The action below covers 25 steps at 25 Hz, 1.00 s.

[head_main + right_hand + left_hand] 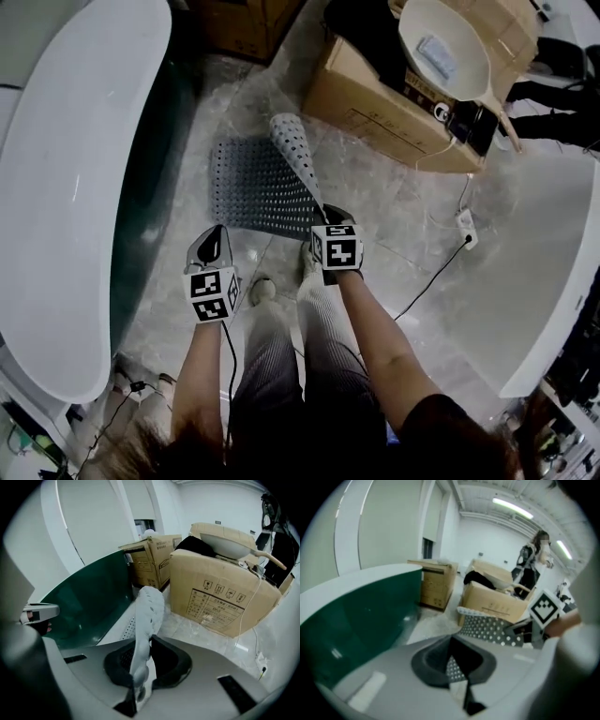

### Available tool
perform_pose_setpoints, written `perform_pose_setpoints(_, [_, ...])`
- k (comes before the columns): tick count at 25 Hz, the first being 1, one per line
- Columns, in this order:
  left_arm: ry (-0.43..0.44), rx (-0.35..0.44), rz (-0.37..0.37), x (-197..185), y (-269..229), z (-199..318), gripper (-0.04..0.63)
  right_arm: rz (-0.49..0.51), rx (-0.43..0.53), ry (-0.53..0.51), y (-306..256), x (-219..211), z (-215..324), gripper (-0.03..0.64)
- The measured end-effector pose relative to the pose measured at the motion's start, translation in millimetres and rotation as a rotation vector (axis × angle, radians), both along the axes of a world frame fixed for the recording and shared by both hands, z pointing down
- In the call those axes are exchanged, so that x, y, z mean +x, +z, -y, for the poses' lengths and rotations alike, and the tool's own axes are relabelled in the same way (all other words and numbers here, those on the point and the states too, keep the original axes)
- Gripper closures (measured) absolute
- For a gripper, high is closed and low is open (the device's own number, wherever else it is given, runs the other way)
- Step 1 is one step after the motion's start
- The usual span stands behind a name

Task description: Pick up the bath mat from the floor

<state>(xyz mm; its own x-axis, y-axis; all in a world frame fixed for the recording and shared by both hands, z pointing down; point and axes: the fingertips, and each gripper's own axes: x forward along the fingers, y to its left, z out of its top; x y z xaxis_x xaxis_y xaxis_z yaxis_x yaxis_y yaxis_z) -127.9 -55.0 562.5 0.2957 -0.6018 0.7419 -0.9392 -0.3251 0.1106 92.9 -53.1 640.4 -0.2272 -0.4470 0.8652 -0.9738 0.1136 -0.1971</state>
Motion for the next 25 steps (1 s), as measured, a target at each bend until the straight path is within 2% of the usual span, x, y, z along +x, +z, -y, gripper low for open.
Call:
perform_pose_setpoints(11, [-0.064, 0.029, -0.011, -31.2, -81.8, -28.9, 0.588, 0.037, 0.028, -0.043, -90.3, -31.4, 6.7, 0.601])
perform_pose_setpoints(19, [-0.171, 0.055, -0.071, -49.8, -122.3, -43.8, 0.588, 0.063, 0.081, -0.067, -154.0, -51.0, 7.5, 0.601])
perform_pose_setpoints(25, [-0.214, 0.097, -0.102, -58.5, -156.1, -51.0, 0.588, 0.108, 0.122, -0.096, -199.4, -64.6, -0.1, 0.603])
